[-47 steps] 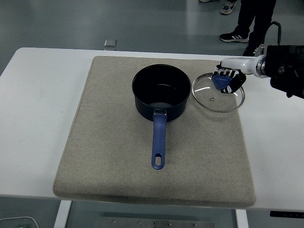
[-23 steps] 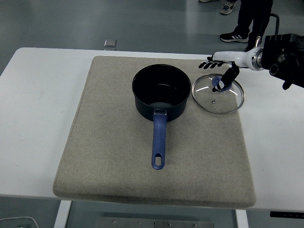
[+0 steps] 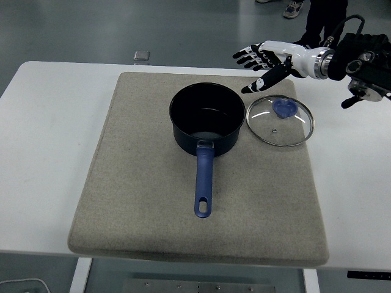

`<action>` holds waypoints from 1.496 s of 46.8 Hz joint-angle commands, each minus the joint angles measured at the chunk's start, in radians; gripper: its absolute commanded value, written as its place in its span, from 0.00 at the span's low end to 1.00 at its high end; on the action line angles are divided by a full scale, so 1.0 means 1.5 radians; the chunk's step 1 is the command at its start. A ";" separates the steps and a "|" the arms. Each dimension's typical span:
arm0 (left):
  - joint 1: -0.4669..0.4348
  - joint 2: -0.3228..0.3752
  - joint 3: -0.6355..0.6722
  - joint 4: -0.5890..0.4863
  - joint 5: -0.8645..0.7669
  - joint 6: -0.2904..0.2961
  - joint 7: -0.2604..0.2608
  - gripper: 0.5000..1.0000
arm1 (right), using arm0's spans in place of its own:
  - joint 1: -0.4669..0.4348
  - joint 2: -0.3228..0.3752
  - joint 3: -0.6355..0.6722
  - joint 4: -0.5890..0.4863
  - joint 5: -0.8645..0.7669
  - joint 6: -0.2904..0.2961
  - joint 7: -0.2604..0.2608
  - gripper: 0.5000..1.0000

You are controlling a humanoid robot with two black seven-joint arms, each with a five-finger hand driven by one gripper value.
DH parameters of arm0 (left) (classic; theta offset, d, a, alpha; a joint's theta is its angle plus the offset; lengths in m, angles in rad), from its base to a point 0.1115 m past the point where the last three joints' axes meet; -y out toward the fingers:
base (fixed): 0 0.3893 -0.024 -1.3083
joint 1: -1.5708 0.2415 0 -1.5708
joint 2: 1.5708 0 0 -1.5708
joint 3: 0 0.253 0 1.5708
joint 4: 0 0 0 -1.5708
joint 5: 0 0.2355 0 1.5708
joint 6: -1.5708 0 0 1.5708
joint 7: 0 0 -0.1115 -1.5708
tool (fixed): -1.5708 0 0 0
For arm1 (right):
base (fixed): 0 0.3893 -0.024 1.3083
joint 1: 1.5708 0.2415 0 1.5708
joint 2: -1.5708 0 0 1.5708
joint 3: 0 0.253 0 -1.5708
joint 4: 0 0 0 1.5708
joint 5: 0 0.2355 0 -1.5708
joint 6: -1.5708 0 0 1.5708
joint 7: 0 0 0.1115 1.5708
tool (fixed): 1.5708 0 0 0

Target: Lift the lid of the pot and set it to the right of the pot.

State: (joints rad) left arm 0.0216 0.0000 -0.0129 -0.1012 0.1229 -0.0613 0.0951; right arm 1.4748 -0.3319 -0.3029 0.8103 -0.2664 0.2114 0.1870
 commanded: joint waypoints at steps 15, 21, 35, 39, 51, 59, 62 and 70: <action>0.000 0.000 0.000 0.000 0.000 0.001 0.000 1.00 | -0.085 0.009 0.144 -0.046 0.159 0.003 -0.002 0.79; 0.000 0.000 0.000 0.000 0.000 0.000 0.000 1.00 | -0.107 0.011 0.174 -0.072 0.240 0.037 -0.002 0.79; 0.000 0.000 0.000 0.000 0.000 0.001 0.000 1.00 | -0.157 0.026 0.220 -0.101 0.334 0.081 -0.005 0.79; 0.000 0.000 -0.001 0.000 0.000 0.000 0.000 1.00 | -0.167 0.026 0.232 -0.109 0.347 0.080 -0.006 0.79; 0.000 0.000 -0.001 0.000 0.000 0.000 0.000 1.00 | -0.192 0.039 0.238 -0.112 0.413 0.077 -0.012 0.79; 0.000 0.000 -0.001 0.000 0.000 0.000 0.000 1.00 | -0.195 0.039 0.238 -0.112 0.406 0.067 -0.010 0.79; 0.000 0.000 0.000 0.000 0.000 0.000 0.000 1.00 | -0.195 0.039 0.237 -0.112 0.401 0.068 -0.010 0.80; 0.000 0.000 0.000 0.000 0.000 0.000 0.000 1.00 | -0.195 0.038 0.238 -0.112 0.401 0.066 -0.010 0.80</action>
State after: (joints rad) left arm 0.0214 0.0000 -0.0130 -0.1012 0.1226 -0.0609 0.0952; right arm 1.1820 -0.2752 0.0523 0.6426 0.3345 0.3123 0.1718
